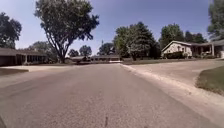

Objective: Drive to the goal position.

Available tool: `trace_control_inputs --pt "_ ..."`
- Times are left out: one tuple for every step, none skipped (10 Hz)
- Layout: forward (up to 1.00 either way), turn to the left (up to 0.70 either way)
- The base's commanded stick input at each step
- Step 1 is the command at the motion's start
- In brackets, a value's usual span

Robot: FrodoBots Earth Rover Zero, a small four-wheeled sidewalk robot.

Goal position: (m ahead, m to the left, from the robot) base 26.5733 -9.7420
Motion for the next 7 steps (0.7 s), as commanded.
trace_control_inputs --pt "0.50 0.00" --pt "0.50 0.00" --pt "0.50 0.00" --pt "0.50 0.00" --pt "0.50 0.00" --pt "0.50 0.00" --pt "0.50 0.00"
